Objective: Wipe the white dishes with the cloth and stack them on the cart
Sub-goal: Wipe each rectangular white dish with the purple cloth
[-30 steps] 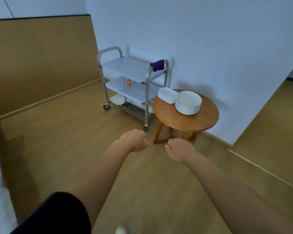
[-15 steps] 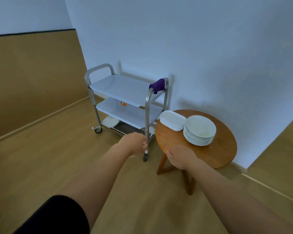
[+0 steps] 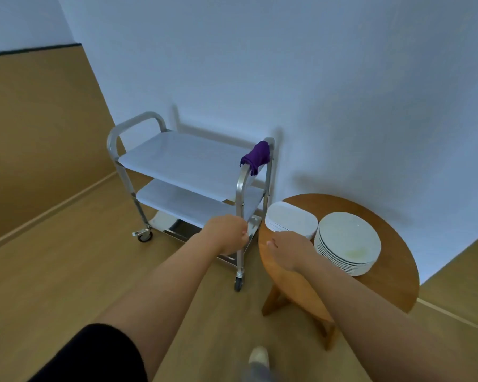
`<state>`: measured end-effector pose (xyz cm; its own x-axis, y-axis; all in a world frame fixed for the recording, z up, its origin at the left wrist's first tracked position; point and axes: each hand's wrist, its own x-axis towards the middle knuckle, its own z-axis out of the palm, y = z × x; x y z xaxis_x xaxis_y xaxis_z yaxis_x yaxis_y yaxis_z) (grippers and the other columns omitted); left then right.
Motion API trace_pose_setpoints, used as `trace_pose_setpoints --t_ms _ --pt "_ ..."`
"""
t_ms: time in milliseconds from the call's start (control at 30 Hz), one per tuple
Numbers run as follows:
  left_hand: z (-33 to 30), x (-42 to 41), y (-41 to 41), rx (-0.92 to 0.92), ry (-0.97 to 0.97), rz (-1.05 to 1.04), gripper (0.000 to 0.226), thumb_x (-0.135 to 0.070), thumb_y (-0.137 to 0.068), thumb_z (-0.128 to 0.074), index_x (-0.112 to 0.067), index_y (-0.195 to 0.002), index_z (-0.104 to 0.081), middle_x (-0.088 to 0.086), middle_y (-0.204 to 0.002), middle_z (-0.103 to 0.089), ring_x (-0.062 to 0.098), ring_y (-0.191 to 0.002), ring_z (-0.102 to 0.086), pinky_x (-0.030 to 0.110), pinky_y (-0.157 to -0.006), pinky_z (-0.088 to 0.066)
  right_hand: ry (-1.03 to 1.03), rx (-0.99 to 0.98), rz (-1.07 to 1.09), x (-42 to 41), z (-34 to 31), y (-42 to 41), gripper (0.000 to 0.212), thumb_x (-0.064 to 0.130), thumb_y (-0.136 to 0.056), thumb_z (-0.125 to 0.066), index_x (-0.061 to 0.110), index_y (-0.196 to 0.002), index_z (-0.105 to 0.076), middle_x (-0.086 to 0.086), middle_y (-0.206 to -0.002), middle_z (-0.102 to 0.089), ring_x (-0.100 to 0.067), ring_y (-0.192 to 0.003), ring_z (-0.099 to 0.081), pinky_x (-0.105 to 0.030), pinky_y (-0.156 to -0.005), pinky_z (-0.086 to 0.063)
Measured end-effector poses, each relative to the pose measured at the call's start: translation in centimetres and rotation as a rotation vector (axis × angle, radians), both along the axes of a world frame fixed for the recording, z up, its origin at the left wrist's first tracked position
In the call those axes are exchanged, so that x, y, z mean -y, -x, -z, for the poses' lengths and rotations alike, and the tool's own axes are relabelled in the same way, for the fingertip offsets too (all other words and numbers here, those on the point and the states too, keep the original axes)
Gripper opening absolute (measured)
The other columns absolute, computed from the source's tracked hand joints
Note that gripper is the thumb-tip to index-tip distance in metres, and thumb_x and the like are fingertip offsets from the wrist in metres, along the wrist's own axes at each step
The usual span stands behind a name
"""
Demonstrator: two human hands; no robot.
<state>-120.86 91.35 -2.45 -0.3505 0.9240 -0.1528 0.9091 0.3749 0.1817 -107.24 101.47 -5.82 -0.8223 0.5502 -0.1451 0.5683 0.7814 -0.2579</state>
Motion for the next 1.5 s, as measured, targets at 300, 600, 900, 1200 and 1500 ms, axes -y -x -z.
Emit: trace_pose_setpoints --t_ms 300,600,900,1200,1500 --pt "1.1 -11.9 12.4 -0.016 0.006 -0.014 0.026 -0.025 -0.097 -0.04 -0.01 -0.082 -0.056 0.006 -0.078 -0.058 0.016 -0.066 -0.049 0.022 -0.059 -0.038 0.057 -0.002 0.05 -10.5 1.2 11.2 0.032 0.029 -0.101 -0.038 0.014 -0.127 -0.05 -0.005 -0.125 -0.057 -0.018 -0.111 -0.055 -0.022 -0.092 -0.038" --pt "1.9 -22.0 20.3 0.046 -0.062 0.002 0.056 -0.029 -0.099 -0.044 -0.021 -0.149 -0.022 0.009 -0.135 -0.053 0.027 -0.115 -0.056 0.035 -0.092 -0.045 0.099 0.021 0.077 -20.3 1.6 19.7 0.026 0.025 -0.099 -0.038 0.012 -0.12 -0.048 -0.008 -0.108 -0.06 -0.021 -0.091 -0.058 -0.03 -0.081 -0.049" --pt "5.2 -27.4 24.6 0.12 0.0 0.075 0.053 -0.027 -0.098 -0.044 -0.018 -0.147 -0.025 0.01 -0.142 -0.04 0.027 -0.123 -0.047 0.036 -0.098 -0.043 0.154 -0.009 0.164 -24.2 3.9 23.4 0.037 0.025 -0.099 -0.04 0.012 -0.134 -0.039 -0.006 -0.131 -0.047 -0.02 -0.116 -0.049 -0.031 -0.098 -0.042" --pt "8.1 -30.3 30.2 0.183 0.07 0.168 0.058 -0.034 -0.097 -0.048 -0.021 -0.148 -0.023 0.006 -0.139 -0.045 0.024 -0.118 -0.054 0.035 -0.096 -0.048 0.417 -0.237 0.42 -26.0 6.8 31.1 0.079 0.03 -0.091 -0.058 0.024 -0.15 -0.006 -0.005 -0.152 -0.019 -0.025 -0.135 -0.033 -0.034 -0.106 -0.036" --pt "9.2 -32.2 34.6 0.342 0.09 0.123 0.055 -0.021 -0.094 -0.049 -0.019 -0.146 -0.029 0.006 -0.14 -0.046 0.025 -0.12 -0.052 0.033 -0.096 -0.042 0.215 -0.23 0.459 -26.6 6.9 33.8 0.038 0.008 -0.097 -0.045 0.016 -0.135 -0.043 -0.011 -0.133 -0.037 -0.025 -0.117 -0.048 -0.023 -0.1 -0.039"
